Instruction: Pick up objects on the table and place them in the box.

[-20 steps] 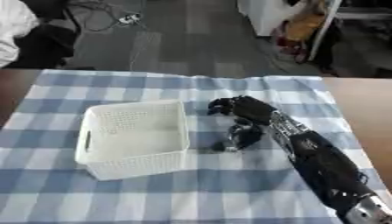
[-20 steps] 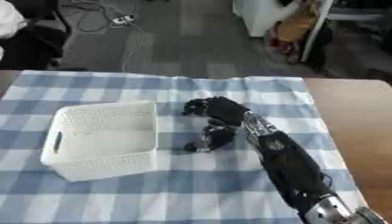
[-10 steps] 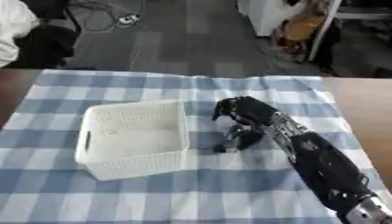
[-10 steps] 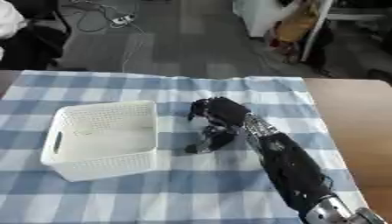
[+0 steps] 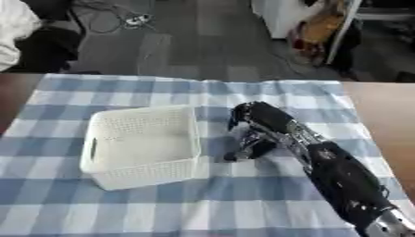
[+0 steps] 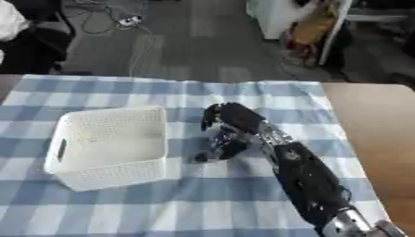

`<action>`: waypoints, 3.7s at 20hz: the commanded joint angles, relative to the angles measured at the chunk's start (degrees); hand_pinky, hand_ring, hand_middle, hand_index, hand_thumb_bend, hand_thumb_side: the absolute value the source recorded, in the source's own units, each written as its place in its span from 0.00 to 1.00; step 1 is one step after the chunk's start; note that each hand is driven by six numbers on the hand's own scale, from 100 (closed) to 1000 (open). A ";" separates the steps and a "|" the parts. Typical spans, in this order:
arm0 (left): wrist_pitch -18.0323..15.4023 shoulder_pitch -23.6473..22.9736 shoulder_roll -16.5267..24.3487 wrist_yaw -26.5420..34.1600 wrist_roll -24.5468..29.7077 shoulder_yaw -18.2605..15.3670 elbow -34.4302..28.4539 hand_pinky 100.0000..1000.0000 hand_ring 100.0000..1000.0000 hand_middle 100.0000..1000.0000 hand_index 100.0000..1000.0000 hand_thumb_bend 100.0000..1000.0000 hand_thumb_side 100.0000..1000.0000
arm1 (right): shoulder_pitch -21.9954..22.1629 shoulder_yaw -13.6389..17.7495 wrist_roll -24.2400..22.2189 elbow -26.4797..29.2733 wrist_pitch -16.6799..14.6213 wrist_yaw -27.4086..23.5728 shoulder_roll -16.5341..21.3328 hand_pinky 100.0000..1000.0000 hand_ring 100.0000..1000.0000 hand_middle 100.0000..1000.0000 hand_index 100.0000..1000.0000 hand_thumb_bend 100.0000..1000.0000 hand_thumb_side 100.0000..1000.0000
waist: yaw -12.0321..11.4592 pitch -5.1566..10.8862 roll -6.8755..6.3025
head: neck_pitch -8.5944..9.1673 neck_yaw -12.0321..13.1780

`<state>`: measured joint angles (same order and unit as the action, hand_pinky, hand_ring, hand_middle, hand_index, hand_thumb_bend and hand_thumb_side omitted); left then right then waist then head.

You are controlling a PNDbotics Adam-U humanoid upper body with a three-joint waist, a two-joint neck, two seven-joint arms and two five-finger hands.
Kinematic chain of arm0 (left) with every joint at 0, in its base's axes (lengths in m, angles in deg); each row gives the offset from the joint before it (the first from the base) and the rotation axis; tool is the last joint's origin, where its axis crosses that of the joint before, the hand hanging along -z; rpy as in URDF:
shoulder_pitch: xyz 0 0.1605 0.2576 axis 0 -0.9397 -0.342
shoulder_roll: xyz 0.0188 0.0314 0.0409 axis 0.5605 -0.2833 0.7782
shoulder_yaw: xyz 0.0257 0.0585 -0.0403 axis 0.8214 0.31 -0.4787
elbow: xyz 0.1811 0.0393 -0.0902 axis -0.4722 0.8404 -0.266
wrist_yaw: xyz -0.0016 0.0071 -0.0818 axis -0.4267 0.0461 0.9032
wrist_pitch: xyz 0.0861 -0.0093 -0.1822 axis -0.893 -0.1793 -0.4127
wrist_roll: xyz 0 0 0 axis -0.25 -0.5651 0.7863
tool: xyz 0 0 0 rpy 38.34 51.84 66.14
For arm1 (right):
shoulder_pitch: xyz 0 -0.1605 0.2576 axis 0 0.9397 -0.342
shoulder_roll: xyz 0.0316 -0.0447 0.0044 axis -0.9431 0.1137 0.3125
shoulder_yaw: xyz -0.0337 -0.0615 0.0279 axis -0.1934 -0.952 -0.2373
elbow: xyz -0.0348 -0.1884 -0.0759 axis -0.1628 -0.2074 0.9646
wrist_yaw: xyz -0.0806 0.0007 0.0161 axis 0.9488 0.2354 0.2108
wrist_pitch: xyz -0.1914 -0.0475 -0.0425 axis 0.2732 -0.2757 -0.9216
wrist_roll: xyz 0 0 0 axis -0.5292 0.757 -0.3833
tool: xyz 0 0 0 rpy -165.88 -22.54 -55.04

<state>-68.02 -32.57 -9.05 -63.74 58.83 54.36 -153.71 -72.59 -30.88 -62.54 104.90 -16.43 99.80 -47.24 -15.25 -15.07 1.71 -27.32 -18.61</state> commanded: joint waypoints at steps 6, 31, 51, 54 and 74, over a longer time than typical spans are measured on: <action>-0.18 0.76 0.20 0.18 0.09 0.14 -0.65 0.74 0.57 0.94 0.71 0.00 0.87 | 0.86 -0.26 1.89 -0.52 1.14 2.62 -0.95 0.00 0.10 0.39 0.45 0.57 0.76 | 0.02 0.50 -0.32 | 0.27 0.47; -0.12 0.30 0.58 0.11 0.12 0.17 -0.65 0.74 0.57 0.94 0.71 0.00 0.87 | 3.42 -0.47 -11.18 -1.51 -5.87 -23.63 -0.14 0.00 0.00 0.00 0.02 0.29 0.40 | 0.91 0.73 -0.40 | -0.45 1.86; 0.10 -0.38 1.41 0.00 0.33 0.31 -0.65 0.74 0.57 0.94 0.71 0.00 0.87 | 0.38 -4.45 -30.09 15.75 1.24 -53.69 7.11 0.00 0.00 0.00 0.02 0.30 0.38 | 1.64 1.97 0.32 | -1.52 3.54; 0.18 -0.32 1.42 0.06 0.43 0.42 -0.65 0.74 0.57 0.94 0.72 0.00 0.87 | -0.19 -5.23 -31.95 17.32 2.16 -56.55 6.86 0.00 0.00 0.00 0.02 0.31 0.38 | 1.52 2.08 0.37 | -1.48 3.67; -0.14 2.09 -0.07 0.96 1.46 0.87 -0.65 0.74 0.57 0.94 0.72 0.01 0.86 | -7.00 -8.86 -37.88 18.88 1.76 -60.25 1.11 0.00 0.00 0.00 0.02 0.29 0.39 | -2.28 2.00 1.65 | -1.55 4.58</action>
<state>-68.00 -31.37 -9.11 -63.00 60.12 55.21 -153.56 -77.89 -39.79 -100.34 123.06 -14.48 40.00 -46.75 -17.56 -14.30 3.59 -28.92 -14.15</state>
